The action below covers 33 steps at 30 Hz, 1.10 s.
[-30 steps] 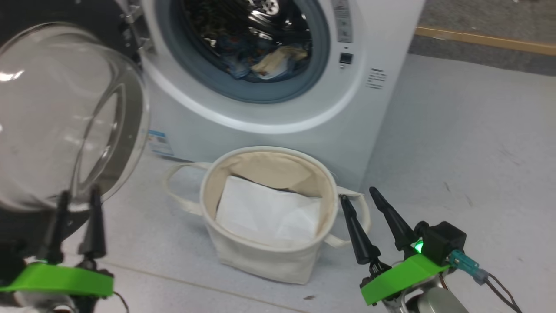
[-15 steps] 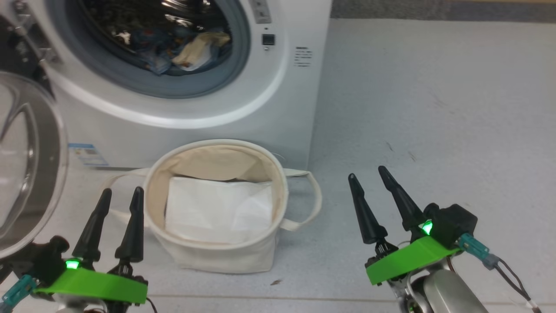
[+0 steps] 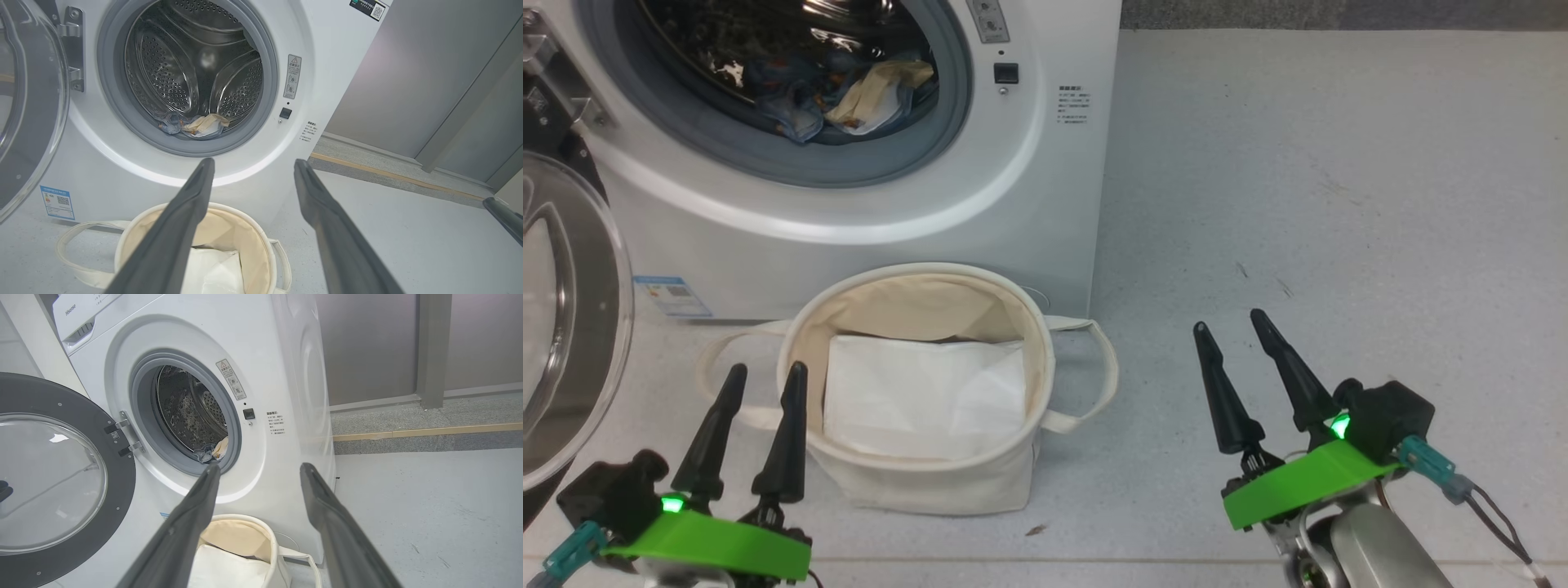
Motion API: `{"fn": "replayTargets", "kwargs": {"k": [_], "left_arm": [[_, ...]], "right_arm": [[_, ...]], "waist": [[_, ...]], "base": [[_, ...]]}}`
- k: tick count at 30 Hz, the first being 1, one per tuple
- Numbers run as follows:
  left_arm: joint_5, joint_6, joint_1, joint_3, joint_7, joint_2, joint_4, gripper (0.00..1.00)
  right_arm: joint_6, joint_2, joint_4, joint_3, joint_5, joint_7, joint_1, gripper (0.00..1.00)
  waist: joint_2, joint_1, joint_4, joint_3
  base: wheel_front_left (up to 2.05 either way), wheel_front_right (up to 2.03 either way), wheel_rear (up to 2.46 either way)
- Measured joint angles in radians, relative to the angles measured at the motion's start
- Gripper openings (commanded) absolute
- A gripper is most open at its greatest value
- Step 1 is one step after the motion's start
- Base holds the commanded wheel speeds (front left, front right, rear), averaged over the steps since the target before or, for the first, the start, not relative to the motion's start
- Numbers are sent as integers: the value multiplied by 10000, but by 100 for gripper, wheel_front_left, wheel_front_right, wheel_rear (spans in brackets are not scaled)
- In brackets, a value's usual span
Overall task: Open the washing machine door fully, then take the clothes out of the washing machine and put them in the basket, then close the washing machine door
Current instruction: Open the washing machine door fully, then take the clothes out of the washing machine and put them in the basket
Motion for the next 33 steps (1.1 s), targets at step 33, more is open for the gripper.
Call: {"fn": "replayTargets", "kwargs": {"k": [33], "left_arm": [[174, 2, -72, -644, -84, 36, 290, 100]], "right_arm": [[0, 8, 171, -6, 0, 0, -44, 100]], "waist": [[0, 0, 364, -69]], "base": [[111, -131, 21]]}}
